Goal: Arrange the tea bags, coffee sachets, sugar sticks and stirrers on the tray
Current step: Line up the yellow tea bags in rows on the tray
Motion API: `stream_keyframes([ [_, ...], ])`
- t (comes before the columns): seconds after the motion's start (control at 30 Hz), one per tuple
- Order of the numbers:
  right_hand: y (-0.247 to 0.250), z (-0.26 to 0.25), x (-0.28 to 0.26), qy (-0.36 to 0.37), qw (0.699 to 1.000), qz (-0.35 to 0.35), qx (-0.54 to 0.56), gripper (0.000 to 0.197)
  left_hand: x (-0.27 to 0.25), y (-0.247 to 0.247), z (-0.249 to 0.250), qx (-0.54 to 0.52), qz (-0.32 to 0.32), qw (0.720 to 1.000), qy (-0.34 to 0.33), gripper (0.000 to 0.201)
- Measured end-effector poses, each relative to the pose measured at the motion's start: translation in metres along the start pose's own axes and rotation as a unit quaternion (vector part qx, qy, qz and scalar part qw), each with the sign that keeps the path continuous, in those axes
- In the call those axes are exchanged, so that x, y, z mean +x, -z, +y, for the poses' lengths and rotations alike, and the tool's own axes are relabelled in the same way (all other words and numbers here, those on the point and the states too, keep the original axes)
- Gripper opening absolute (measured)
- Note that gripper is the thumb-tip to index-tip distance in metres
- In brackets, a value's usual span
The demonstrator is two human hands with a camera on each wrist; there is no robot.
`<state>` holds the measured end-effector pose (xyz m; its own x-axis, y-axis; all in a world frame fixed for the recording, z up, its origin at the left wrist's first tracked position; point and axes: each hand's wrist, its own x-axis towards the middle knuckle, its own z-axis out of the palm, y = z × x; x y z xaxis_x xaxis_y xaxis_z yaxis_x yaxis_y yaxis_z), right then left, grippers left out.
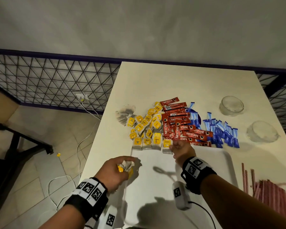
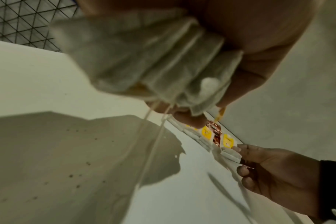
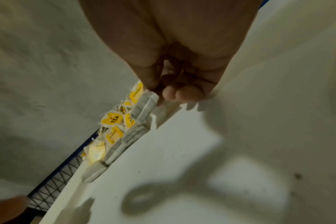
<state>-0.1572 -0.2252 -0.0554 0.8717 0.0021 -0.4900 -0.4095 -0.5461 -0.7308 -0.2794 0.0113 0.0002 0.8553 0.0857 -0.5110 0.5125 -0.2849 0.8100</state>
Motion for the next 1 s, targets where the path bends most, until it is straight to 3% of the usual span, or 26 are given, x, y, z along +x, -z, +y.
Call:
stream_keyframes([
  [0.13,-0.006,-0.007,0.004,-0.001,1.000,0.003,-0.008,0.025,0.000,0.002,-0.003,0.001,-0.006,1.000,0.005,0.042],
  [0.33,-0.019,-0.013,-0.005,0.024,0.999,-0.033,-0.005,0.003,0.008,-0.001,-0.008,-0.004,-0.008,1.000,0.002,0.045],
  [0.43,-0.027,-0.014,-0.006,0.005,1.000,-0.028,0.001,0.013,0.008,-0.003,-0.007,-0.002,-0.013,1.000,0.001,0.049],
  [0.57,-0.030,-0.018,-0.001,-0.017,0.999,0.003,-0.031,0.011,0.008,-0.002,-0.009,0.006,-0.017,1.000,0.006,0.055],
  [1.0,-0.030,-0.023,-0.002,-0.019,0.999,-0.004,-0.050,0.012,0.010,-0.001,-0.013,-0.003,-0.004,1.000,0.008,0.040],
])
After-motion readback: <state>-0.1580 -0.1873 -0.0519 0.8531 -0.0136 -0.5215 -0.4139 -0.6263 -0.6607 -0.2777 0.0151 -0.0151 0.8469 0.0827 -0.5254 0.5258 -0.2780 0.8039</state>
